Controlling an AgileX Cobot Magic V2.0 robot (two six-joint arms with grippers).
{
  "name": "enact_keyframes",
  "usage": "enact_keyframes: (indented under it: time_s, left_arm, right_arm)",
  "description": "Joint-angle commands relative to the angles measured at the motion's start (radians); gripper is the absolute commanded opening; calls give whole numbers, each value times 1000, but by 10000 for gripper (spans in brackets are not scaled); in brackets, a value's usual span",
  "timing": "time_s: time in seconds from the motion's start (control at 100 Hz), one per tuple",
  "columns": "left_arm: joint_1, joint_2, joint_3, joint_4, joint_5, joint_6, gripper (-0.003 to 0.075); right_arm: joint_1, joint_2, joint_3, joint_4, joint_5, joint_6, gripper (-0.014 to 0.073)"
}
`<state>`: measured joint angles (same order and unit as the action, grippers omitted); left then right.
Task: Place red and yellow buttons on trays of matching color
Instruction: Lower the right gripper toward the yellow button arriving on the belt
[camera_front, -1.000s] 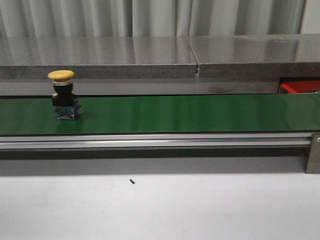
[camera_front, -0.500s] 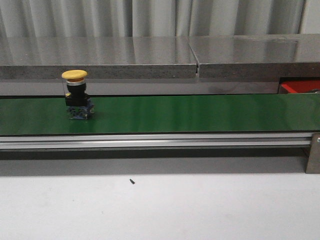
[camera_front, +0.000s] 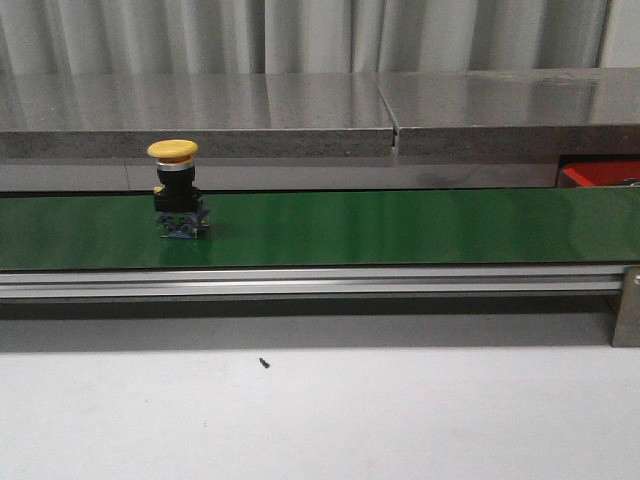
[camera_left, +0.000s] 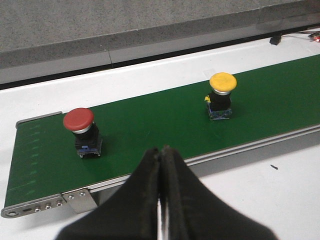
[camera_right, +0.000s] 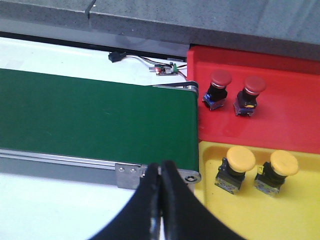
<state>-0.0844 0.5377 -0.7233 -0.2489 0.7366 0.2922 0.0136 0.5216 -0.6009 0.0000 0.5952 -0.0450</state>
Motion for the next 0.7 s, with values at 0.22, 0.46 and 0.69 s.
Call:
enact_keyframes:
  time_s: [0.22,0.46,0.69]
  left_arm:
    - [-10,2,-25,-12,-67,3,-19]
    - [-10,2,-25,-12,-67,3,-19]
    - [-10,2,-25,-12,-67,3,-19]
  right_arm:
    - [76,275,-228,-17,20,-1,-114]
    - [219,531,-425,-18,98,-40,-95]
    - [327,740,-621,-15,195,-45,153]
